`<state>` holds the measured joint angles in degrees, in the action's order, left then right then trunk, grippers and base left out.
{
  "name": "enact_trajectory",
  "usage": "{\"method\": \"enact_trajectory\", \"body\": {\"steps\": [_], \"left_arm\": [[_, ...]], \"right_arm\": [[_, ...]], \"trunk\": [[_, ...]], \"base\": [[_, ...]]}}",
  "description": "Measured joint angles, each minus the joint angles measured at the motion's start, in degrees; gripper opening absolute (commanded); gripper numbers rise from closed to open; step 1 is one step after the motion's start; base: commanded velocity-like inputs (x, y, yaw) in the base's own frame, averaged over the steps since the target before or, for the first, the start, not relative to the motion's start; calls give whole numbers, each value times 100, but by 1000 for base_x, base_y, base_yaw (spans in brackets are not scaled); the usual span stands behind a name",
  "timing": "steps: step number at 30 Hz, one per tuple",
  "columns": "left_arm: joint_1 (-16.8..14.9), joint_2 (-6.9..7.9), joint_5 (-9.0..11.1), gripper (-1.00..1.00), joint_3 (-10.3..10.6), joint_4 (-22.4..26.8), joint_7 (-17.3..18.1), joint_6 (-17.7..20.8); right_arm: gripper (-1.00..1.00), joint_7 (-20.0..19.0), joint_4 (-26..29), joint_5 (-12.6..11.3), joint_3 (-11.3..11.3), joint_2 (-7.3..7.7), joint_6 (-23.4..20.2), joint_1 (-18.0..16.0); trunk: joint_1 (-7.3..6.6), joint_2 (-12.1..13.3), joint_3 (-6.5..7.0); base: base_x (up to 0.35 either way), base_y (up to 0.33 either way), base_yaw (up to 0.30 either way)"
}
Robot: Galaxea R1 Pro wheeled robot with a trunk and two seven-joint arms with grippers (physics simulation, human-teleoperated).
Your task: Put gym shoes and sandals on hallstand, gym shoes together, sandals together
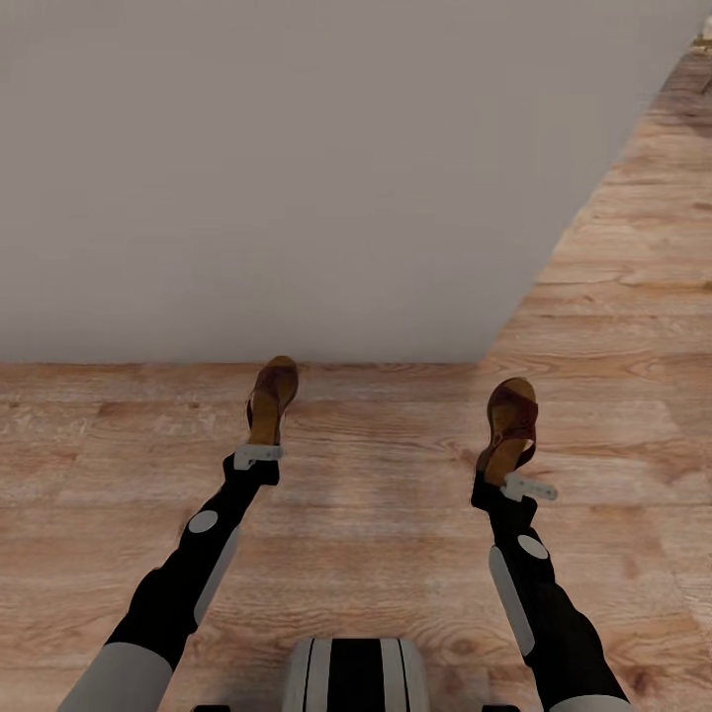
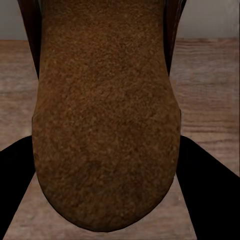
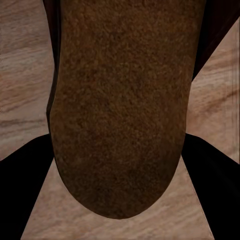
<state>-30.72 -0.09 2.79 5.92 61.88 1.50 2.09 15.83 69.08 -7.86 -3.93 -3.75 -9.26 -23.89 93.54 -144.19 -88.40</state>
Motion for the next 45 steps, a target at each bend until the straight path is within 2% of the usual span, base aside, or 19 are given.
{"method": "enact_trajectory", "body": {"steps": [4, 5, 9, 13, 26, 45], "left_arm": [[5, -2, 2, -100, 36, 4, 446, -8], [6, -1, 5, -100, 43, 2, 798, -15], [6, 17, 8, -100, 32, -3, 984, -18], [5, 54, 10, -100, 26, -6, 1007, -19], [6, 63, 8, -100, 25, -6, 1009, -19], [6, 57, 8, -100, 25, -5, 1009, -11]], "right_arm": [[-100, 0, 0, 4, 1, 0, 0, -1], [-100, 0, 0, 5, 0, 0, -1, 0], [-100, 0, 0, 4, 1, 0, 0, -1], [-100, 0, 1, 2, 0, 0, 0, 0], [-100, 0, 1, -2, 1, 0, 0, 0], [-100, -1, 3, 4, 1, 0, 0, 0]], "trunk": [[-10, 5, 95], [-13, 7, 117], [-23, 12, 206], [-34, 17, 301], [-33, 18, 354], [-83, 43, 914]], "base": [[0, 0, -44], [0, 0, -8], [0, 0, -5], [0, 0, -192], [0, 0, -215], [0, 0, -82]]}}
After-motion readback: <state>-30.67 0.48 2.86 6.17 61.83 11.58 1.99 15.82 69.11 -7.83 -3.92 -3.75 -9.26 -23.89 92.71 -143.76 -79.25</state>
